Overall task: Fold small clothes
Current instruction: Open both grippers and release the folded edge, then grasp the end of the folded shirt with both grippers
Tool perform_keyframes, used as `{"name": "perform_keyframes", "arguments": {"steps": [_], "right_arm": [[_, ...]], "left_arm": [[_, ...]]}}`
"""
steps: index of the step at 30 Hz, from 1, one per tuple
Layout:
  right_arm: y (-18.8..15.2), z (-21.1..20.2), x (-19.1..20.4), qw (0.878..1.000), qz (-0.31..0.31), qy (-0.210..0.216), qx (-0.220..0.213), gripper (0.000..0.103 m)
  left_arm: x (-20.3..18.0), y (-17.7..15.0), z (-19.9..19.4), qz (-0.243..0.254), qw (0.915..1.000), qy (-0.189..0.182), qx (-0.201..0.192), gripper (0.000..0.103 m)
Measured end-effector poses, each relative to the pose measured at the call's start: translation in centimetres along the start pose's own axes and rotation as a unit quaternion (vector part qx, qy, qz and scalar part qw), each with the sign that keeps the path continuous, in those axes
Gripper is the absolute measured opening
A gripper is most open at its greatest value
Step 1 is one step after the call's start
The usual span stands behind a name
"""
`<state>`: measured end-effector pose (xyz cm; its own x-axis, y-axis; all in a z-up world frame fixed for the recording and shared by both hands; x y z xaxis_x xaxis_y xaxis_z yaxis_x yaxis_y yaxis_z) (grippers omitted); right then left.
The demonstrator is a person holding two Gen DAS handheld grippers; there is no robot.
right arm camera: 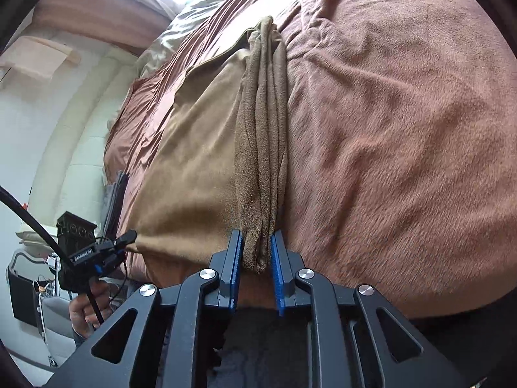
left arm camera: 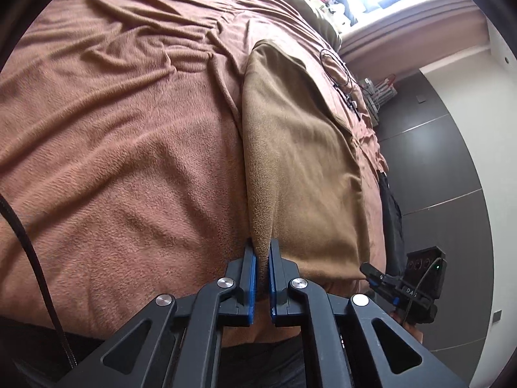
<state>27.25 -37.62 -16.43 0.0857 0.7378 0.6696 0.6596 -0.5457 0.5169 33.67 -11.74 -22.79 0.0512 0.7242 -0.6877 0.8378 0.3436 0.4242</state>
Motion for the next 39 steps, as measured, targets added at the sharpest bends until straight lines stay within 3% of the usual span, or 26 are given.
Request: {"name": "perform_keyframes", "arguments": {"steps": [7,14,17,18,19,20,21,22,31,39], "right_arm": [[-2.5,0.2,0.8,1.0,-0.01,0.015,0.02,0.014],[-2.7,0.2,1.6,0.998,-0.034,0.034,0.035,0.014],[-1.5,0.3,1.8,0.998,-0.059,0.021,0.016,0.015],[-0.8,0.4,1.8,0.998,-0.062,0.014,0.008,0.019],[0.2,0.5,1.6,0.998,-0.059,0.011,-0.001,0.032],[1.1,0.6,1.5,0.998,-0.055,0.011,-0.01,0.041],[2.1,0.8,1.3,0.998,-0.051,0.01,-0.019,0.059],[3.0,1.0,1.3,0.998,-0.05,0.006,-0.026,0.063],[9.8,6.1,1.4,0.998,-0.052,0.003,-0.023,0.063],[13.6,11.3,1.1,0.999,-0.035,-0.018,-0.023,0.063]], "left_arm": [[0.8,-0.3,-2.2,0.02,0.9998,0.005,0.009,0.006],[1.7,-1.7,-3.9,0.043,0.9987,0.01,0.025,0.006],[2.1,-1.4,-3.8,0.061,0.9975,0.026,0.025,0.008],[2.3,-1.3,-3.6,0.065,0.9971,0.031,0.024,0.009],[2.4,-1.2,-3.3,0.063,0.9971,0.032,0.027,0.017],[2.6,-1.1,-2.9,0.059,0.9974,0.029,0.03,0.03],[2.7,-0.9,-2.6,0.056,0.9976,0.027,0.03,0.036],[2.8,-0.7,-2.4,0.057,0.9976,0.029,0.028,0.043],[3.6,3.1,1.1,0.036,0.9988,0.03,0.015,0.044],[3.5,7.4,4.5,0.038,0.9989,0.027,0.011,0.044]]}}
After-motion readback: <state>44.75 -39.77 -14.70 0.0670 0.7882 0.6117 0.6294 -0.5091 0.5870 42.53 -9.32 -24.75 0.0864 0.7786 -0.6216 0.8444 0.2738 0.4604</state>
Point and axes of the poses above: each gripper's, at about its wrist camera, not at the fingertips, and z roughly the way its jaws point, x to its left, y to its top, the point moved 8 cm from there along z, roughly the way its jaws point, and after that the axes turned 14 degrees about -x, right-handed, at the moved point
